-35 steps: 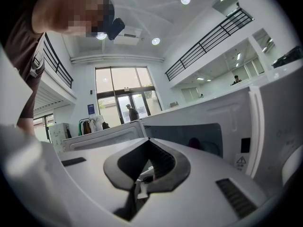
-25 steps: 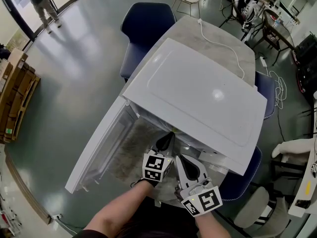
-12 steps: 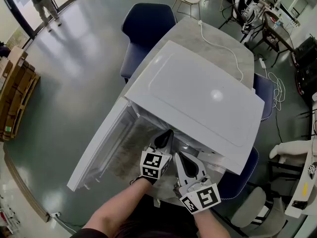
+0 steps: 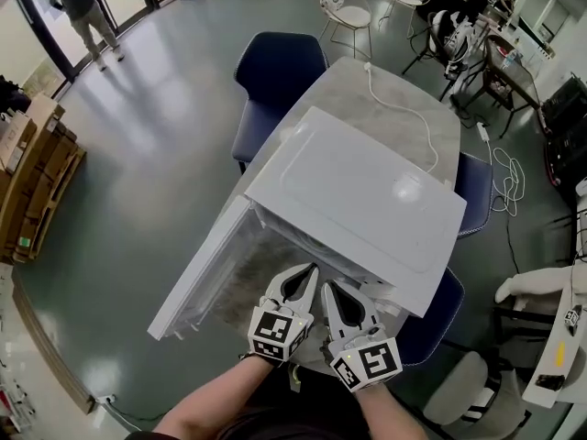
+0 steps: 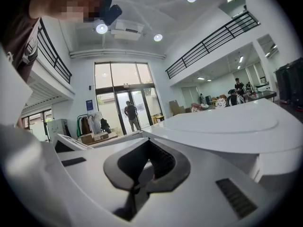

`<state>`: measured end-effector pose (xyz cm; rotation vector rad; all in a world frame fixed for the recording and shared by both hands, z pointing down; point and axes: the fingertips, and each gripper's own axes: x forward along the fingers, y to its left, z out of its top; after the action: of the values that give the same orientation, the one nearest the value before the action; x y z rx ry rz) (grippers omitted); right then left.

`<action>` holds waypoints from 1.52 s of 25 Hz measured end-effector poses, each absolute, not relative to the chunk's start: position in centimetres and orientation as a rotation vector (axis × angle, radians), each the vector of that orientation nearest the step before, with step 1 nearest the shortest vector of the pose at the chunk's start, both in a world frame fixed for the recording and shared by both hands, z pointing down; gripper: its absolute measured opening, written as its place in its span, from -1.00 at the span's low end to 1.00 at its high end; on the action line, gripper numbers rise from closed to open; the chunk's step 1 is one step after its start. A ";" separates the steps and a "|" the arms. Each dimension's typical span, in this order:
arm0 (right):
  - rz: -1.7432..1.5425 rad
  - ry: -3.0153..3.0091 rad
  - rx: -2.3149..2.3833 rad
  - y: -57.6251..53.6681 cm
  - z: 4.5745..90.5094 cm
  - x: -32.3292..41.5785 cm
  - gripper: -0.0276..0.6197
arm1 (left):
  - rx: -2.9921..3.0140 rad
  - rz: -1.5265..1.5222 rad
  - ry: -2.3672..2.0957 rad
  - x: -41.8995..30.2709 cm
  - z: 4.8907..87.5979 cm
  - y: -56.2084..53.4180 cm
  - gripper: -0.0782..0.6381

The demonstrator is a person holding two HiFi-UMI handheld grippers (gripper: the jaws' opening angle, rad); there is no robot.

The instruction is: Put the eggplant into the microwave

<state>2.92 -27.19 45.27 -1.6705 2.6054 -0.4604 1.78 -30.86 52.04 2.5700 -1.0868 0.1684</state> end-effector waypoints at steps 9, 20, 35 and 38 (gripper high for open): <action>-0.364 2.602 -1.655 -26.7 39.5 3.0 -0.91 | 2.612 0.112 -1.091 0.7 43.1 -27.8 -0.76; -0.254 2.584 -1.636 -26.1 33.7 3.3 -0.91 | 2.655 0.037 -1.121 0.7 36.4 -26.6 -0.76; -0.198 2.617 -1.604 -26.0 31.9 4.4 -0.91 | 2.673 -0.035 -1.164 1.9 33.1 -26.6 -0.76; -0.195 2.620 -1.599 -26.0 31.9 4.6 -0.91 | 2.670 -0.039 -1.171 2.1 33.0 -26.7 -0.76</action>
<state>4.62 -26.05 31.87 -1.5988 2.6199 -0.1954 2.09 -26.70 33.04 2.6700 -1.1707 -0.0393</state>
